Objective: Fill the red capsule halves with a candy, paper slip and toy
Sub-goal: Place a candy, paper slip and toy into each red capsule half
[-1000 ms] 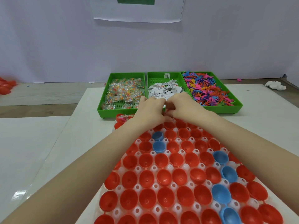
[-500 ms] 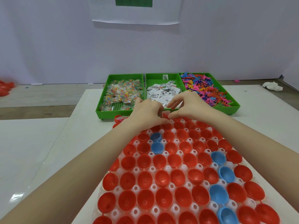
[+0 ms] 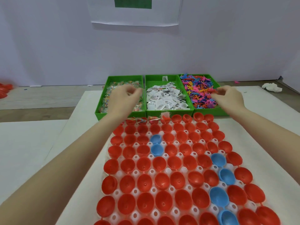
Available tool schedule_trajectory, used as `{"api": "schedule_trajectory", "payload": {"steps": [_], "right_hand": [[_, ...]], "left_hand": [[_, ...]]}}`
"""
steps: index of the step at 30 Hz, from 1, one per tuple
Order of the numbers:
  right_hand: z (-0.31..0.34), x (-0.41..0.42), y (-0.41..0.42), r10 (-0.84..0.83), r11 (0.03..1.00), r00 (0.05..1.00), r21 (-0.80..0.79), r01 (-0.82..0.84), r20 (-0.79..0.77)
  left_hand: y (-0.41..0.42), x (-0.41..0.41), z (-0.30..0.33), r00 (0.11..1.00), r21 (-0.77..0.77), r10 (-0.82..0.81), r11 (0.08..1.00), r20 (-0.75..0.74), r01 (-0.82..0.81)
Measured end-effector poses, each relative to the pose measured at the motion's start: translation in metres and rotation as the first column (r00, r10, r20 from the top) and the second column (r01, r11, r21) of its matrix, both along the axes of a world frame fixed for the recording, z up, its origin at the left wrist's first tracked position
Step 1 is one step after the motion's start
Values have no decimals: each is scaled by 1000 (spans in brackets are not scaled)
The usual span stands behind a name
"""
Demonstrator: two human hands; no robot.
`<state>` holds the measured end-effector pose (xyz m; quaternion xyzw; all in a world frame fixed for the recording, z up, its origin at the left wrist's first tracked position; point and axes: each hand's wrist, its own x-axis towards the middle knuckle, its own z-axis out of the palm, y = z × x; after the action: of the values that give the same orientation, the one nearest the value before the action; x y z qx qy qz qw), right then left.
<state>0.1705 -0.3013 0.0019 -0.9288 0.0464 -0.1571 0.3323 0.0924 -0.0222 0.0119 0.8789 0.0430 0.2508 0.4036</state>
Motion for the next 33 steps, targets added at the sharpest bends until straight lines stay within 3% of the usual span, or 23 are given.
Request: {"api": "schedule_trajectory", "payload": {"steps": [3,5,7,10,14,18,23,27,33], "right_hand": [[-8,7,-16,69,969,962,-212,-128,-265],[-9,10,-20,77,957,962,-252,-145,-261],[-8,12,-20,78,964,977,-234,-124,-199],[-7,13,-18,78,955,987,-274,-115,-141],[-8,10,-16,68,952,995,-295,-87,-72],[-5,7,-13,45,955,999,-293,-44,-3],[-4,13,-11,-7,979,1000,-202,10,14],[-3,15,-6,31,992,999,122,-27,-29],[-5,13,-5,100,993,993,64,-96,-60]], "left_hand": [[31,9,-4,970,176,147,978,-192,-113],[47,13,-9,903,340,178,940,-390,-38],[56,15,-14,839,442,221,897,-498,26],[58,15,-18,836,485,259,874,-484,10],[55,17,-19,867,322,211,945,-451,-62],[54,18,-22,885,262,194,961,-424,-85],[58,17,-20,857,437,286,896,-428,-81],[60,15,-15,856,544,310,838,-414,-41],[68,12,-13,851,509,301,859,-430,-46]]}}
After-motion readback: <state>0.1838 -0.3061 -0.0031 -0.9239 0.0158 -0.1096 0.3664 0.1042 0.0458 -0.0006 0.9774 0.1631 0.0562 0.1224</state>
